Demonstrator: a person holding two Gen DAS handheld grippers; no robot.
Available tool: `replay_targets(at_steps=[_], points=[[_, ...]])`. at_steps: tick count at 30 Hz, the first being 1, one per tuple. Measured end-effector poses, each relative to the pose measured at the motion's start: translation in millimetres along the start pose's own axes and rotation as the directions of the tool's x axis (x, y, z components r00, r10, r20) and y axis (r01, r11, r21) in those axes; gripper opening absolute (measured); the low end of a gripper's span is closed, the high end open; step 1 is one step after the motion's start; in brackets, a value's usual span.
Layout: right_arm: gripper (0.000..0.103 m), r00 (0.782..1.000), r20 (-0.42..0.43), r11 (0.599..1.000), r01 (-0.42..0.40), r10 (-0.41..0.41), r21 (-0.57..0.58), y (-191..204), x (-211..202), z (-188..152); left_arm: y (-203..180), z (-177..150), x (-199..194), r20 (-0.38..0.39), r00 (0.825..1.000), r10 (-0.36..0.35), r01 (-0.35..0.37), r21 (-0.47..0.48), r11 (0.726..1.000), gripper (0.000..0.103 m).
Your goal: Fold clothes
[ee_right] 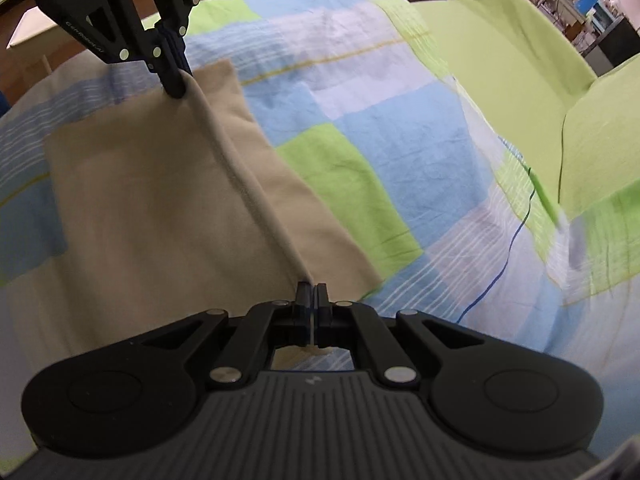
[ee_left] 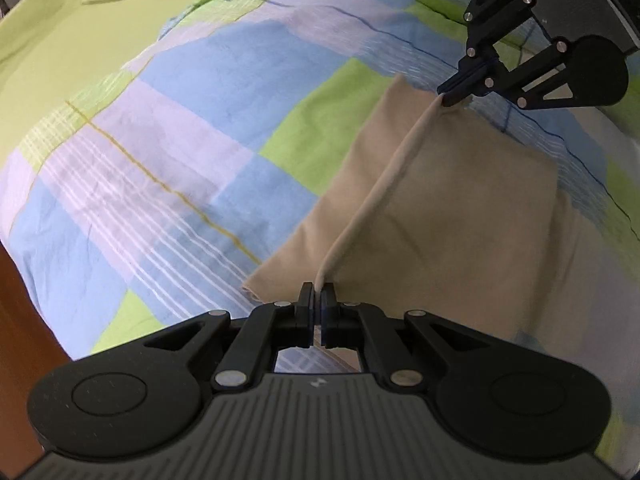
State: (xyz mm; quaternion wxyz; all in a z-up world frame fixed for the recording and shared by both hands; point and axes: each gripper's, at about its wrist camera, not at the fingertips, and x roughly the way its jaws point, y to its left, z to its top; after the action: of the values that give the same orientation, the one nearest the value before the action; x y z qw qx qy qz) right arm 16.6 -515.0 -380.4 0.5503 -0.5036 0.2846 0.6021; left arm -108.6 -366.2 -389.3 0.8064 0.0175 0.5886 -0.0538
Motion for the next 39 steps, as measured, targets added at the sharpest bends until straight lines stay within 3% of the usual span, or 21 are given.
replay_targets(at_steps=[18,24,26,28,31,32,33,35,36,37,39], points=[[0.0,0.999,-0.044,1.0,0.028,-0.029,-0.006,-22.1,26.9,18.7,28.0,8.6,11.4,0.008,1.0,-0.023,0.023,-0.043,0.999,0.0],[0.0,0.996,-0.083,0.999,0.045,-0.046,-0.005,-19.8,40.2,21.1,32.6,13.7,24.2,-0.031,0.998,-0.049,0.048,-0.027,0.998,0.002],[0.02,0.991,-0.107,0.996,0.084,-0.083,0.004,-18.6,44.3,19.4,39.0,15.3,22.4,-0.038,0.997,-0.07,0.068,-0.041,0.997,0.01],[0.028,0.981,-0.129,0.989,0.145,-0.141,0.018,-18.4,45.2,16.3,51.9,15.5,15.1,-0.041,0.994,-0.103,0.1,-0.081,0.992,0.011],[0.029,0.956,-0.188,0.959,0.251,-0.224,0.13,-27.9,33.1,7.7,72.7,16.2,-1.4,-0.026,0.989,-0.142,0.137,-0.154,0.979,0.01],[0.029,0.944,-0.209,0.925,0.301,-0.255,0.232,-32.7,21.0,1.6,74.1,17.3,-5.3,-0.016,0.99,-0.138,0.134,-0.151,0.979,0.01],[0.029,0.946,-0.2,0.902,0.306,-0.254,0.304,-34.2,13.9,-0.9,74.3,19.4,-10.1,0.001,0.99,-0.138,0.137,-0.138,0.981,0.01],[0.029,0.965,-0.135,0.834,0.261,-0.223,0.485,-33.5,-1.8,-6.4,70.9,23.5,-13.2,0.031,0.985,-0.168,0.17,-0.105,0.98,0.01],[0.029,0.976,-0.077,0.779,0.209,-0.204,0.59,-29.1,-7.7,-9.0,66.4,24.4,-6.5,0.017,0.984,-0.179,0.179,-0.085,0.98,0.01],[0.029,0.978,-0.062,0.764,0.195,-0.199,0.615,-27.7,-7.5,-9.7,61.9,25.3,0.2,0.004,0.982,-0.189,0.189,-0.065,0.98,0.01],[0.029,0.982,0.011,0.679,0.123,-0.189,0.724,-20.3,1.9,-10.2,53.8,26.3,13.1,-0.024,0.979,-0.205,0.204,-0.031,0.979,0.01]])
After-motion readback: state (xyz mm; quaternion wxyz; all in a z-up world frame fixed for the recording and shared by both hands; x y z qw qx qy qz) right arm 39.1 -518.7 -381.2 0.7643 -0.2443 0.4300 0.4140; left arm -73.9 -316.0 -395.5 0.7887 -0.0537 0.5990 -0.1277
